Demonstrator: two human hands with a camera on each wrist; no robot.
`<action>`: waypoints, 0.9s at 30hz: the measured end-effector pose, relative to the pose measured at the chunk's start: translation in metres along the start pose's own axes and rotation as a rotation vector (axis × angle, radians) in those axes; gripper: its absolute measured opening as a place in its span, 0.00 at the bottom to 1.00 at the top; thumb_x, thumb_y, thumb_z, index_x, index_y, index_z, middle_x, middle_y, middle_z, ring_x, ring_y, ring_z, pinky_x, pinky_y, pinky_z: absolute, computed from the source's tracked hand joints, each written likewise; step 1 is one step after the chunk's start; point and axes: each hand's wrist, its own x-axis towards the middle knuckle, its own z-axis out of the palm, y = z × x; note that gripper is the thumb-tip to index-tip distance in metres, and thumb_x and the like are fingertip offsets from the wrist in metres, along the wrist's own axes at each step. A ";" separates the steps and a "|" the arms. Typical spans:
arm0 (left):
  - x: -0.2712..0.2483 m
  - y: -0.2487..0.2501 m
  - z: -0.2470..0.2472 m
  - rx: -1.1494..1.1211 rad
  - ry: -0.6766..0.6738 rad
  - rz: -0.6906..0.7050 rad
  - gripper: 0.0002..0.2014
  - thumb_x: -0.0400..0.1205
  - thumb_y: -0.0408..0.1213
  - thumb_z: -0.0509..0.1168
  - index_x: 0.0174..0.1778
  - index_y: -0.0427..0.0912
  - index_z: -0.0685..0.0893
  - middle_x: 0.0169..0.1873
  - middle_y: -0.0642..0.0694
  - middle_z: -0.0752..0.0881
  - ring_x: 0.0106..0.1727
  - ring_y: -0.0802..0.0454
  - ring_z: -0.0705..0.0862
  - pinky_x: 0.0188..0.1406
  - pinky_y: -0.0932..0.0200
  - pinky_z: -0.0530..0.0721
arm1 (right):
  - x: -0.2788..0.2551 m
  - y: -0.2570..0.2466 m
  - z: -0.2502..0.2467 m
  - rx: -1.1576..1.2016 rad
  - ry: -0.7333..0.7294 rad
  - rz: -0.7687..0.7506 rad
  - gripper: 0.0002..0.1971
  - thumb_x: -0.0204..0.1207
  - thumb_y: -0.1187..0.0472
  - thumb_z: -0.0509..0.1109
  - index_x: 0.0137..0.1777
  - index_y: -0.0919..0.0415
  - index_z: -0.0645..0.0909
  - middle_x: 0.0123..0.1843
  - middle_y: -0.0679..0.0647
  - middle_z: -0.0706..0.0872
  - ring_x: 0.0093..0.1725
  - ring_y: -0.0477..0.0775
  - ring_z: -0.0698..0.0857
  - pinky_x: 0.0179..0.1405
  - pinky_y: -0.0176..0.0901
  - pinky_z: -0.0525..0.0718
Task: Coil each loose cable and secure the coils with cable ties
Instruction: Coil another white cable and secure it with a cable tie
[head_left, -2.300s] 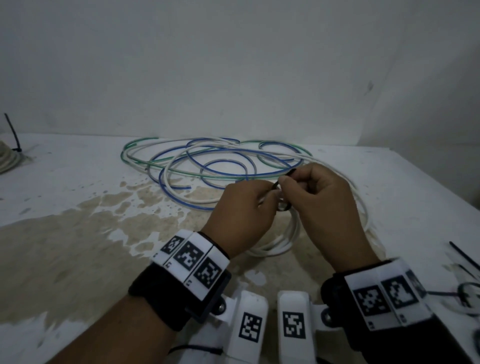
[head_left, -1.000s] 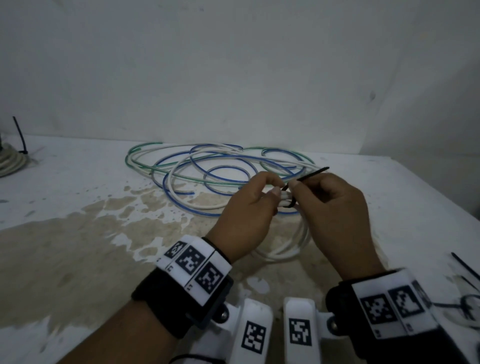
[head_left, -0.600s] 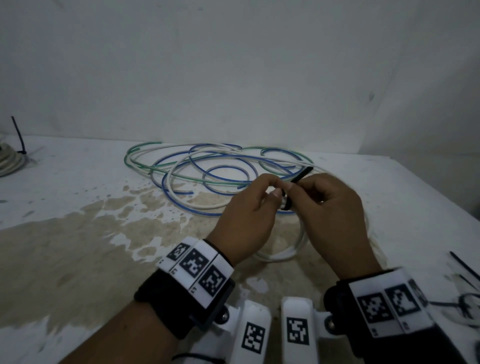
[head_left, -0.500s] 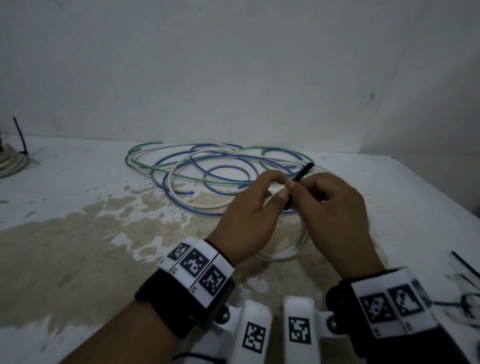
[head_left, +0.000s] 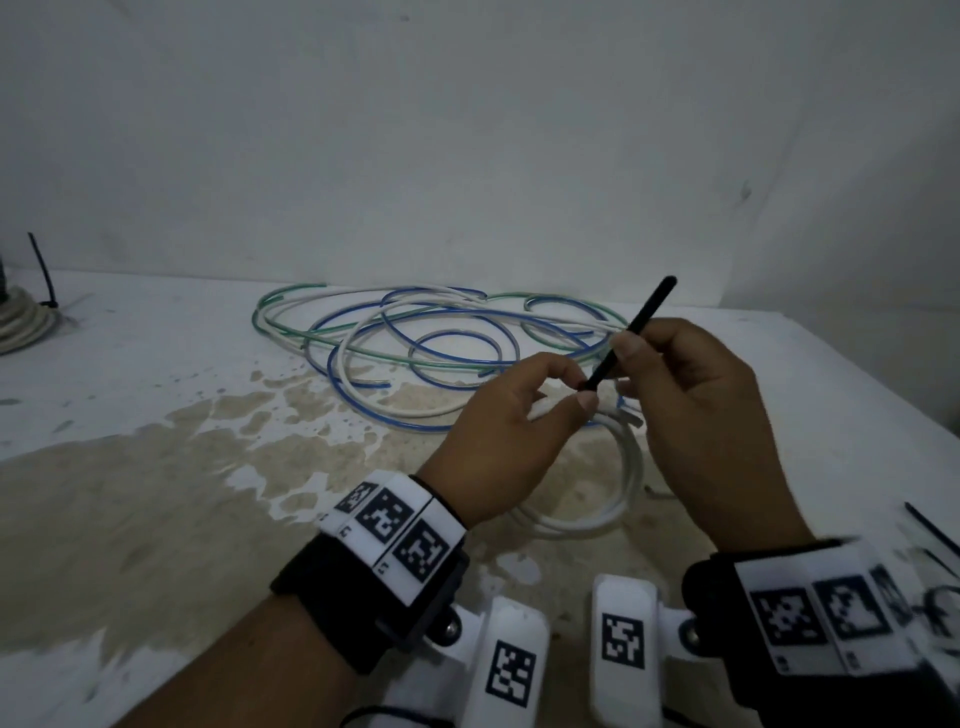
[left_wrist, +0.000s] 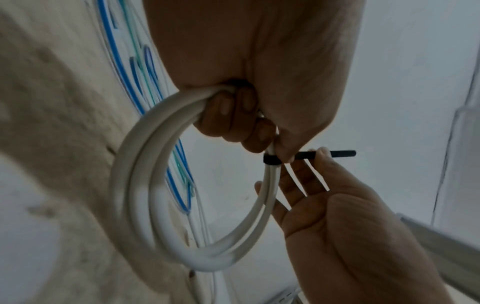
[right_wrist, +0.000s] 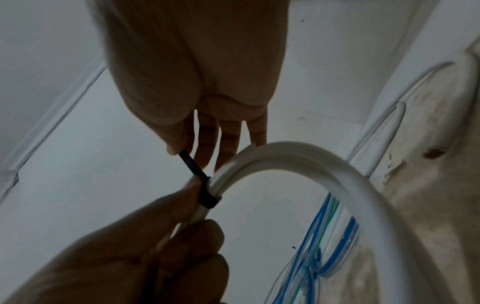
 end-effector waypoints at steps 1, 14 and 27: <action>0.000 -0.002 0.000 -0.018 -0.020 -0.035 0.03 0.83 0.42 0.65 0.49 0.49 0.79 0.35 0.51 0.82 0.34 0.59 0.77 0.35 0.63 0.74 | 0.000 0.001 0.001 0.006 -0.045 0.026 0.07 0.79 0.62 0.68 0.40 0.54 0.82 0.38 0.48 0.87 0.40 0.45 0.85 0.42 0.32 0.81; 0.002 -0.007 -0.003 -0.116 -0.010 -0.185 0.07 0.86 0.36 0.57 0.43 0.44 0.76 0.28 0.51 0.78 0.20 0.59 0.69 0.22 0.62 0.67 | -0.003 0.009 0.001 -0.124 -0.106 -0.032 0.07 0.74 0.66 0.74 0.38 0.52 0.86 0.38 0.51 0.90 0.41 0.47 0.87 0.47 0.40 0.84; -0.001 -0.011 -0.002 0.173 -0.011 0.026 0.06 0.83 0.43 0.64 0.54 0.49 0.80 0.29 0.50 0.78 0.27 0.62 0.76 0.26 0.68 0.69 | -0.005 0.008 0.002 -0.077 -0.125 0.011 0.07 0.74 0.62 0.74 0.38 0.50 0.87 0.39 0.54 0.90 0.42 0.51 0.88 0.46 0.49 0.86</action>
